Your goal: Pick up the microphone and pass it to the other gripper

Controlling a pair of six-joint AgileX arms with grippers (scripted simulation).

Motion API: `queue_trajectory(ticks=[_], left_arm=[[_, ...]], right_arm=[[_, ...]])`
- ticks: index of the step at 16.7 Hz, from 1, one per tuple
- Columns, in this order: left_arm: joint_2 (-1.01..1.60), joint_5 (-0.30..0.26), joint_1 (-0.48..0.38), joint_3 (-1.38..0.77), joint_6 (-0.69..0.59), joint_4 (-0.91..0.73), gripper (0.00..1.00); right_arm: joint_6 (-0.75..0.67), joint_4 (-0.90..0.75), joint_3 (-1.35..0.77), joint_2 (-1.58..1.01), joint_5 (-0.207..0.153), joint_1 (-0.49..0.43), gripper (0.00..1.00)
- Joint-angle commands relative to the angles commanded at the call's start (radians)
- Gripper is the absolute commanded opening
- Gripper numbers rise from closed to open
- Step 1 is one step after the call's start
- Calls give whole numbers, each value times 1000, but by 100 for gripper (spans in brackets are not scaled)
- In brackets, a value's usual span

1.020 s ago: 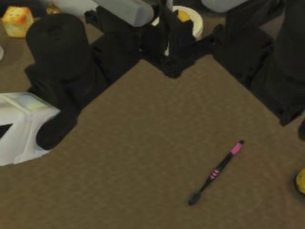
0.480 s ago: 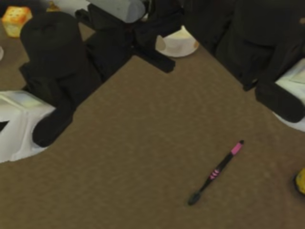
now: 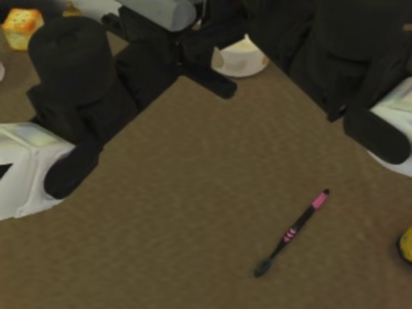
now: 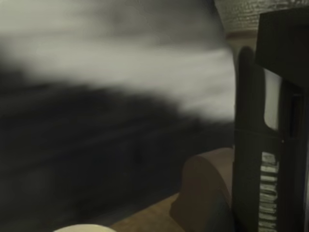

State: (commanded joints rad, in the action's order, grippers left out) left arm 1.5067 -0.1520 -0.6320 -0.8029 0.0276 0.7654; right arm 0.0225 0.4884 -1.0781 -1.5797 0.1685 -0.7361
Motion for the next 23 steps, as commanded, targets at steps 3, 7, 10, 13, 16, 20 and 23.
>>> queue_trajectory(ticks=[3, 7, 10, 13, 16, 20, 23], left_arm=[[0, 0, 0, 0, 0, 0, 0], [0, 0, 0, 0, 0, 0, 0], [0, 0, 0, 0, 0, 0, 0], [0, 0, 0, 0, 0, 0, 0], [0, 0, 0, 0, 0, 0, 8], [0, 0, 0, 0, 0, 0, 38], [0, 0, 0, 0, 0, 0, 60]], right_arm=[[0, 0, 0, 0, 0, 0, 25], [0, 0, 0, 0, 0, 0, 0], [0, 0, 0, 0, 0, 0, 0], [0, 0, 0, 0, 0, 0, 0], [0, 0, 0, 0, 0, 0, 0], [0, 0, 0, 0, 0, 0, 0], [0, 0, 0, 0, 0, 0, 0]])
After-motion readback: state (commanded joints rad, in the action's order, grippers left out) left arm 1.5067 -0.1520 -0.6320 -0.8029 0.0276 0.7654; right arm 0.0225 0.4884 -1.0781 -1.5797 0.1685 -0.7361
